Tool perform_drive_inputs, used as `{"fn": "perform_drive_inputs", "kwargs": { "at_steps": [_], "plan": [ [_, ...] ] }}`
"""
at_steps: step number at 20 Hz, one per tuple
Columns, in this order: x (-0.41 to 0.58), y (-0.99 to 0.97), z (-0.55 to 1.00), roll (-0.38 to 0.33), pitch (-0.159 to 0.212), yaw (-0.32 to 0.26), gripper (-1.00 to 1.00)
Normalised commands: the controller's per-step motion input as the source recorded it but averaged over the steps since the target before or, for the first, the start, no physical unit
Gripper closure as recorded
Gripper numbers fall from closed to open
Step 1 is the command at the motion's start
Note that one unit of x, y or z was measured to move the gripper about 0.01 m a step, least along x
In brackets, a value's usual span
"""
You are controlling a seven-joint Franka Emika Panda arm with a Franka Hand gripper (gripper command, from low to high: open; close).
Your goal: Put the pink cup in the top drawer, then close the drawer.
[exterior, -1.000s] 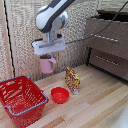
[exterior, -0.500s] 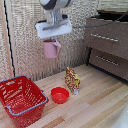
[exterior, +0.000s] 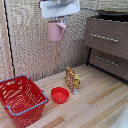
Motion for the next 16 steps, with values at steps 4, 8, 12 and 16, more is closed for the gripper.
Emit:
{"fn": "perform_drive_inputs", "kwargs": {
  "at_steps": [4, 8, 12, 16],
  "plan": [
    [0.307, -0.3, 1.0, -0.038, 0.008, -0.142, 1.0],
    [0.304, -0.54, 0.97, 0.002, 0.004, -0.126, 1.0],
    [0.205, -0.77, 0.93, 0.006, 0.036, -0.101, 1.0],
    [0.059, -0.91, 0.75, 0.0, 0.078, -0.057, 1.0]
  ]
}}
